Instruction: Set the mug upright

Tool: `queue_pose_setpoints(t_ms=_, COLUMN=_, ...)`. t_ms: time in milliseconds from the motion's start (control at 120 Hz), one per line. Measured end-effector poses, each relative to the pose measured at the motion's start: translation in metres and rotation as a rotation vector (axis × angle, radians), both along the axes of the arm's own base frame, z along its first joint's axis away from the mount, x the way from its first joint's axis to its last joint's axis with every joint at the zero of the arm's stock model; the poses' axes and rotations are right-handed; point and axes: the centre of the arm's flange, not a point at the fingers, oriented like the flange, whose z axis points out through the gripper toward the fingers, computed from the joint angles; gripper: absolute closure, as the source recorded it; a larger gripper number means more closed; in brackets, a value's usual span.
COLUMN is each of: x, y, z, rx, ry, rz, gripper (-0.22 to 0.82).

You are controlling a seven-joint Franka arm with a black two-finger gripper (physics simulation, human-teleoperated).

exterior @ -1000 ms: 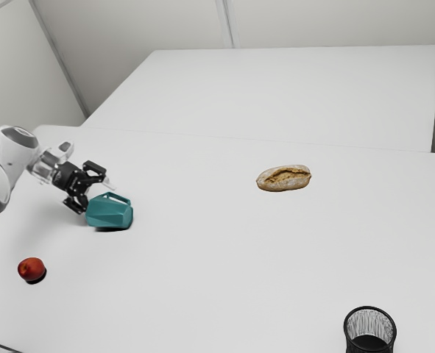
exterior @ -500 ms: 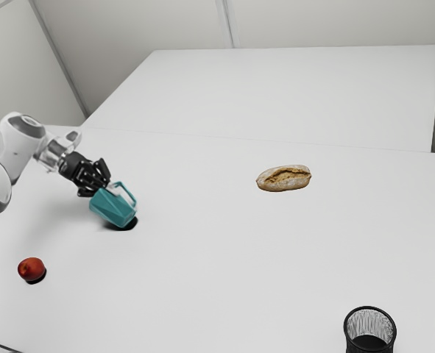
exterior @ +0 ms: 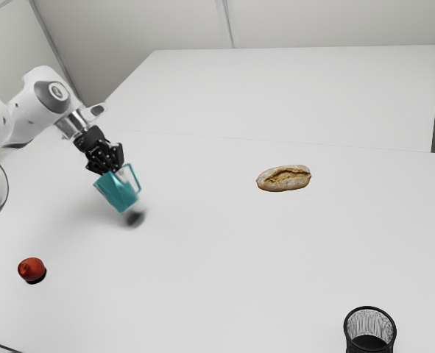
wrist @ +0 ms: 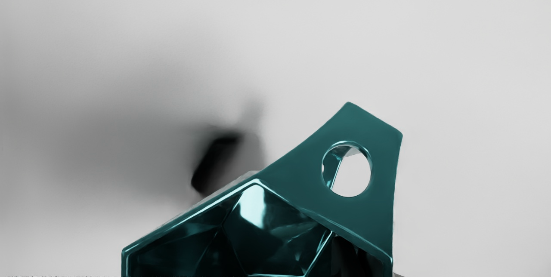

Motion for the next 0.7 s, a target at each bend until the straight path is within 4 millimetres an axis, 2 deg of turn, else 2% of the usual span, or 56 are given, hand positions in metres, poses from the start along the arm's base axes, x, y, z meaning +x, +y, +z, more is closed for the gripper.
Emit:
queue_pose_setpoints(t_ms=117, x=0.009, y=-0.040, z=0.023, rx=0.172, ry=-0.023, rz=-0.084, gripper=0.79)
queue_pose_setpoints(t_ms=192, x=0.006, y=-0.064, z=0.029, rx=0.270, ry=-0.032, rz=-0.114, gripper=0.79)
queue_pose_setpoints(t_ms=300, x=-0.006, y=-0.083, z=0.021, rx=0.373, ry=-0.038, rz=-0.108, gripper=0.79)
queue_pose_setpoints(t_ms=433, x=-0.009, y=-0.107, z=0.016, rx=0.451, ry=-0.066, rz=-0.079, gripper=0.79)
queue_pose_setpoints(t_ms=700, x=-0.003, y=-0.139, z=0.001, rx=0.504, ry=-0.112, rz=0.001, gripper=0.78)
